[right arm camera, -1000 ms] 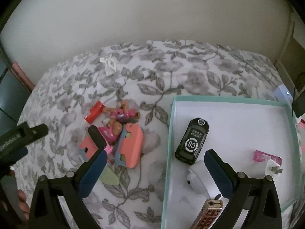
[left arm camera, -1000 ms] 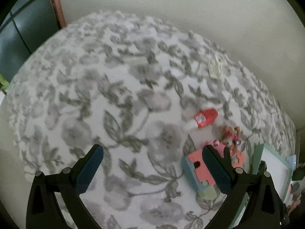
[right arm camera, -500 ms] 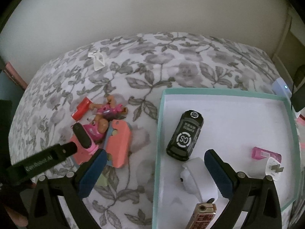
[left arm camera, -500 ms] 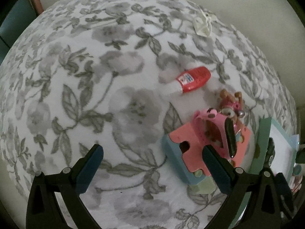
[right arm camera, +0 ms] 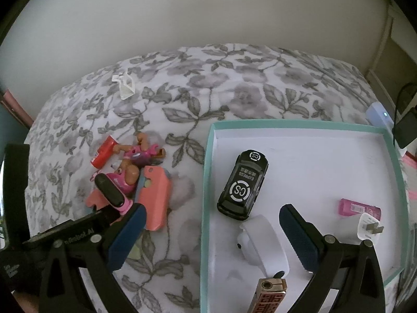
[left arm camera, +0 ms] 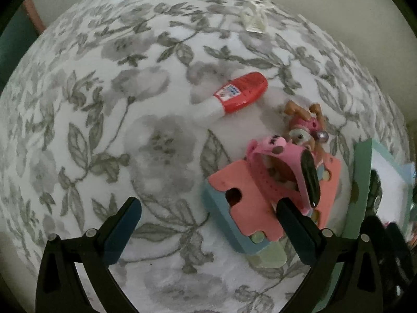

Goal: Organize rigid objects
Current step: 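Move both tools back over the remaining pile, then grasp the coral-and-teal block with the left tool while the right grasps the pink watch band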

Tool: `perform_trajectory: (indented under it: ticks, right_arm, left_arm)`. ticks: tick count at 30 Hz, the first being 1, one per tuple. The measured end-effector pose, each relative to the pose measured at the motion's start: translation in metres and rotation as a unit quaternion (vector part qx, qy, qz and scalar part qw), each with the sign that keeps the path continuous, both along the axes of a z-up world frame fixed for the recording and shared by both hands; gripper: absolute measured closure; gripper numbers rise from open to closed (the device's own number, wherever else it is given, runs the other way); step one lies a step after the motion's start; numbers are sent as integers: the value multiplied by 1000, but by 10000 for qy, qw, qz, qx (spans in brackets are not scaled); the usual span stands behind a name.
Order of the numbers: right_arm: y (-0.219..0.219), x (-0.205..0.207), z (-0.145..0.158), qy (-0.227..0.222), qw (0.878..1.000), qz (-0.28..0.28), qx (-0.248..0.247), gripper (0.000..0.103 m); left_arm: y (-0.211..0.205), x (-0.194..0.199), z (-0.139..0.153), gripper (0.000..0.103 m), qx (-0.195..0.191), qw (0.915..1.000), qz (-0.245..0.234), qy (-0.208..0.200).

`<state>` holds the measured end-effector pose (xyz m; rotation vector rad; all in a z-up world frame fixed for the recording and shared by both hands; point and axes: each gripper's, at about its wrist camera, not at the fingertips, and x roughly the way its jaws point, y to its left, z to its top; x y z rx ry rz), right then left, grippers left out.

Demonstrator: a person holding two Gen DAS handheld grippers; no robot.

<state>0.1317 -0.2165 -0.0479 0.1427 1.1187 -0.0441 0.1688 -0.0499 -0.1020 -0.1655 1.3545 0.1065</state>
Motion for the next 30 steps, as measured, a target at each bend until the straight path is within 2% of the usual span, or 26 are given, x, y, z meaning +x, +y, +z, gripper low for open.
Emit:
perform_trajectory:
  ticks: [6, 9, 16, 19, 21, 24, 28, 30]
  right_arm:
    - [0, -1, 0, -5, 10000, -9, -20, 0]
    - [0, 0, 0, -7, 10000, -26, -1, 0]
    - [10, 2, 4, -222, 9996, 186, 69, 0]
    - [19, 4, 7, -355, 9987, 344, 153, 6]
    - [25, 5, 10, -450, 9978, 452, 190, 13]
    - [31, 8, 11, -493, 9964, 576, 391, 19]
    - [44, 13, 9, -495, 9943, 739, 590, 22]
    - [49, 15, 7, -464, 9934, 802, 680, 24]
  left_arm:
    - [-10, 0, 0, 0, 103, 9999, -118, 41]
    - [1, -2, 3, 0, 109, 9998, -117, 103]
    - [33, -4, 5, 0, 59, 9996, 224, 157]
    - [46, -5, 6, 0, -102, 9990, 413, 153]
    - [54, -7, 7, 0, -232, 9981, 544, 147]
    - [61, -9, 7, 1, -248, 9981, 556, 122]
    - [67, -10, 9, 13, -378, 9981, 473, 87]
    - [68, -9, 9, 22, -482, 9981, 383, 61]
